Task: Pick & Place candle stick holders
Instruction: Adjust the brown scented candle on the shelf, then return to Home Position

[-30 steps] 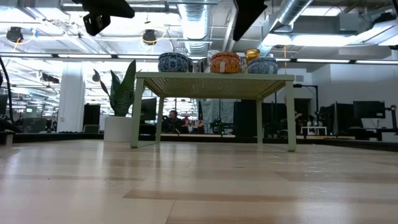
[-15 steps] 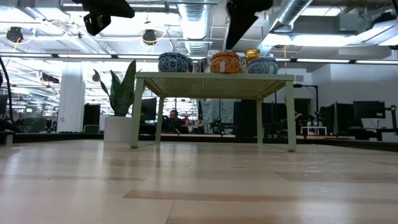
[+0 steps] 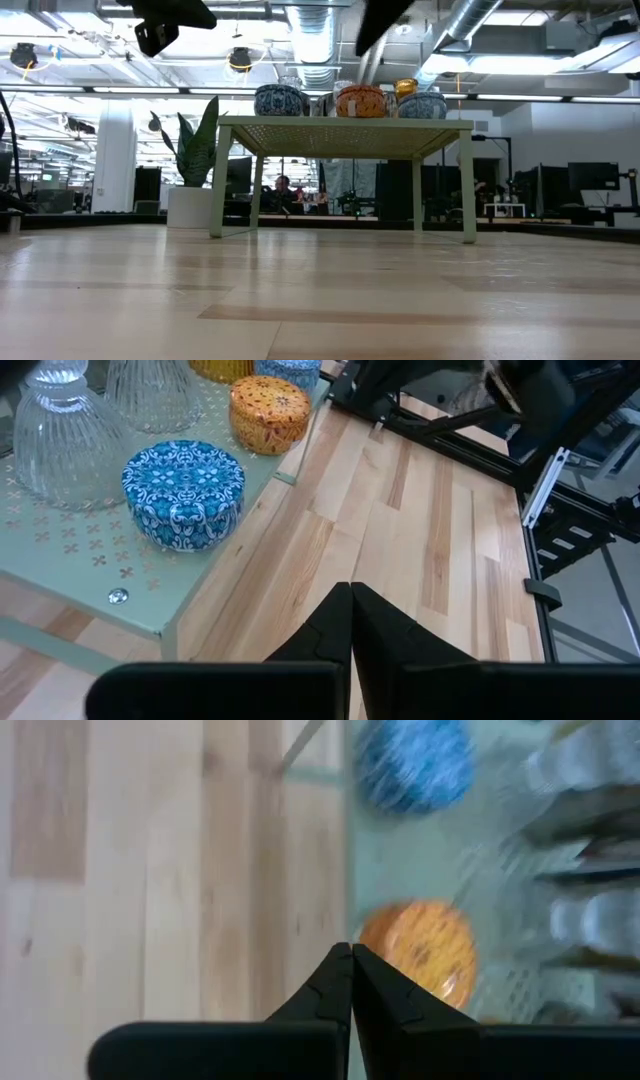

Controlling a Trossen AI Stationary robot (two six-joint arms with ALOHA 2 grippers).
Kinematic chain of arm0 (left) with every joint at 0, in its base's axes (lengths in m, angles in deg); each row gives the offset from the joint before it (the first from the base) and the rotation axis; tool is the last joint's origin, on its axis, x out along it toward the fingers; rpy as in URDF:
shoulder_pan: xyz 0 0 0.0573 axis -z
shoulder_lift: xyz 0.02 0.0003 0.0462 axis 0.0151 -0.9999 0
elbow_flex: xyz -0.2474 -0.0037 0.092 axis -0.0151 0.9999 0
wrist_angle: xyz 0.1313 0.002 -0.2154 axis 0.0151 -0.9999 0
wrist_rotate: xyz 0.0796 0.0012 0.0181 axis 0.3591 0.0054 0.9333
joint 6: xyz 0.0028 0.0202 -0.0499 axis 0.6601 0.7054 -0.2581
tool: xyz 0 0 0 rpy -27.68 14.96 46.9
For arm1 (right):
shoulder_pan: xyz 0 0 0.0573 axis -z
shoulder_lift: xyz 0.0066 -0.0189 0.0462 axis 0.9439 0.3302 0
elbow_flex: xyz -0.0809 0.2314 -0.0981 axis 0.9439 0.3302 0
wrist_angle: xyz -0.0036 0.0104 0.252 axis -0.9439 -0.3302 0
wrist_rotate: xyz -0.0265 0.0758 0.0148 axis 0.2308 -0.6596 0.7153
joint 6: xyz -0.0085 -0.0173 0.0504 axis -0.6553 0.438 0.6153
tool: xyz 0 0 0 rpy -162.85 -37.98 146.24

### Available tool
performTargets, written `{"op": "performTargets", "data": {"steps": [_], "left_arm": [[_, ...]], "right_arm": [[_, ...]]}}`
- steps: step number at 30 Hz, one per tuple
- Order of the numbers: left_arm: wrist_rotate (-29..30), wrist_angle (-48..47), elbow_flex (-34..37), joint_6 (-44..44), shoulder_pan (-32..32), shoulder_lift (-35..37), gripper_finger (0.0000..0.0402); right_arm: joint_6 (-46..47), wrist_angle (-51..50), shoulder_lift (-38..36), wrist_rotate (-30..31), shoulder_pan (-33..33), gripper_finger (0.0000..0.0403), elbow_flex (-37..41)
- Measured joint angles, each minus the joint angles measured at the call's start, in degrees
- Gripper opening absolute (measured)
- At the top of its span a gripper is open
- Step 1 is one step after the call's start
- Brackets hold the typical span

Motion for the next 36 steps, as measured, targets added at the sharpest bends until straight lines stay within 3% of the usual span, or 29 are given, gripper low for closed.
{"op": "performTargets", "data": {"steps": [10,31,36], "left_arm": [[0.00,0.02,-0.03,0.69,0.02,0.00,0.0005],[-0.02,0.02,-0.04,0.69,0.00,0.00,0.0005],[0.03,0.02,-0.04,0.71,0.02,0.00,0.0008]], "right_arm": [[3.66,-7.29,0.91,-1.24,1.19,0.0000,3.37],[0.67,0.28,0.77,-0.20,5.29,0.0000,3.96],[1.11,1.59,0.78,-1.07,3.79,0.0000,2.41]]}}
